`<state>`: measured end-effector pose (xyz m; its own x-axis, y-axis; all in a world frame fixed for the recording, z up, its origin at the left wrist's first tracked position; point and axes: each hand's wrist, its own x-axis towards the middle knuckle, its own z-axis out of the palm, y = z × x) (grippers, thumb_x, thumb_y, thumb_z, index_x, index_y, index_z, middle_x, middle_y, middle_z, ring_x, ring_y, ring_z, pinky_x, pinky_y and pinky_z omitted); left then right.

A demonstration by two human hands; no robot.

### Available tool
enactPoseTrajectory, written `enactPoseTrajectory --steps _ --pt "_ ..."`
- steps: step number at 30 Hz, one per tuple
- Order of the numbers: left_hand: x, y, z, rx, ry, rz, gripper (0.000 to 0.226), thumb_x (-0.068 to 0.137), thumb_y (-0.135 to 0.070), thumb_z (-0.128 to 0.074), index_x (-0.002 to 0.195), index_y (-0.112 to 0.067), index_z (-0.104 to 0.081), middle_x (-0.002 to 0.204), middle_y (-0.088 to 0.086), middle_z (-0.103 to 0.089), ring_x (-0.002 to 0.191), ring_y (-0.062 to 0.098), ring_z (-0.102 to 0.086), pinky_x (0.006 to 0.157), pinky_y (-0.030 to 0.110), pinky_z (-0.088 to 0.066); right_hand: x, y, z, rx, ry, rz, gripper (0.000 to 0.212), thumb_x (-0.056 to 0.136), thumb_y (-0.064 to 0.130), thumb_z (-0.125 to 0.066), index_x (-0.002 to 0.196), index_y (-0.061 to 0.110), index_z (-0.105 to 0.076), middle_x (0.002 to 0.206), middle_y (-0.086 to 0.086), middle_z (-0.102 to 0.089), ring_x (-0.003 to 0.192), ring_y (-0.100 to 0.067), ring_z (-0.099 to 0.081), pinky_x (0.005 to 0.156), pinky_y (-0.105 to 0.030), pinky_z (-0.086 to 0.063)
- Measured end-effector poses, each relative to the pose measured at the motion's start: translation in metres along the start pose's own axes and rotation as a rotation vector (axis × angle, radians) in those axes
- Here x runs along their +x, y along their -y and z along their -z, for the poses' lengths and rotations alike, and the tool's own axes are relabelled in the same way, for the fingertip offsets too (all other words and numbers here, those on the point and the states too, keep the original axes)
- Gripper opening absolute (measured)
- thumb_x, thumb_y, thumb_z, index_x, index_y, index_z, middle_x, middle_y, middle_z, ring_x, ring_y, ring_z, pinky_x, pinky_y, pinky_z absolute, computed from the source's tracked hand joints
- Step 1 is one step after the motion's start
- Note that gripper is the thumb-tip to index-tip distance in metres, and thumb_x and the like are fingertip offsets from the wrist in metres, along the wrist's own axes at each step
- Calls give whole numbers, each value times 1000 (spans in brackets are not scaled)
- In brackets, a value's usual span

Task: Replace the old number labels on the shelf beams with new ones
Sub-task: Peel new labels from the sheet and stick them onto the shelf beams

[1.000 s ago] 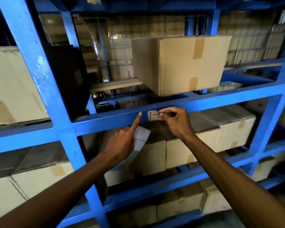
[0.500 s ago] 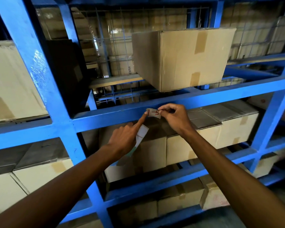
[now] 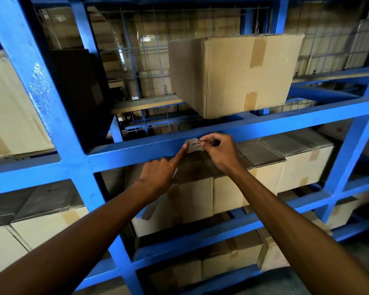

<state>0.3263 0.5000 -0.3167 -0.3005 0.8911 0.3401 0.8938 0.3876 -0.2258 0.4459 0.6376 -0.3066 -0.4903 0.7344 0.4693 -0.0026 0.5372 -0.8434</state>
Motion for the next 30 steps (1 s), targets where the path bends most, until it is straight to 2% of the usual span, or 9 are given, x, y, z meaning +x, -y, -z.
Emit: enactPoseTrajectory --steps 3,9,13,18,24,30 --pt "0 0 -4 67 -32 -6 94 93 -21 -51 134 -34 33 99 14 -64 75 25 -60 62 35 -44 3 -4 -1 -7 -2 1 14 85 9 -62 99 10 -67 95 1 -62 91 -10 -58 72 -15 -50" --pt "-3 -3 -2 123 -46 2 91 92 -22 -50 143 -32 24 106 16 -61 80 26 -62 66 35 -40 6 -10 -3 -75 -31 22 16 84 11 -64 100 10 -66 96 2 -62 89 -7 -57 66 -11 -45" --pt "-3 -5 2 118 -23 11 90 92 -25 -51 144 -31 23 110 17 -60 86 28 -62 72 36 -42 7 -13 -5 -100 -59 58 14 84 11 -65 97 11 -67 92 4 -62 88 -8 -57 67 -10 -45" --pt "-4 -7 6 116 -5 -4 91 92 -28 -51 144 -30 24 112 17 -59 88 27 -61 76 37 -44 11 -14 -5 -134 -99 57 15 82 10 -67 95 15 -63 96 -4 -64 90 -12 -59 75 -27 -54" --pt "-5 -7 7 125 -6 -16 89 93 -26 -49 144 -28 24 113 18 -58 88 27 -61 78 37 -43 9 -14 -4 -152 -113 96 15 81 9 -67 94 15 -63 95 -2 -61 86 -9 -56 77 -29 -54" --pt "-4 -5 4 120 -9 -26 90 93 -23 -49 143 -27 25 115 18 -58 89 27 -60 80 37 -45 9 -19 -4 -190 -118 148 16 80 10 -68 95 15 -62 90 4 -54 92 -16 -58 81 -38 -56"
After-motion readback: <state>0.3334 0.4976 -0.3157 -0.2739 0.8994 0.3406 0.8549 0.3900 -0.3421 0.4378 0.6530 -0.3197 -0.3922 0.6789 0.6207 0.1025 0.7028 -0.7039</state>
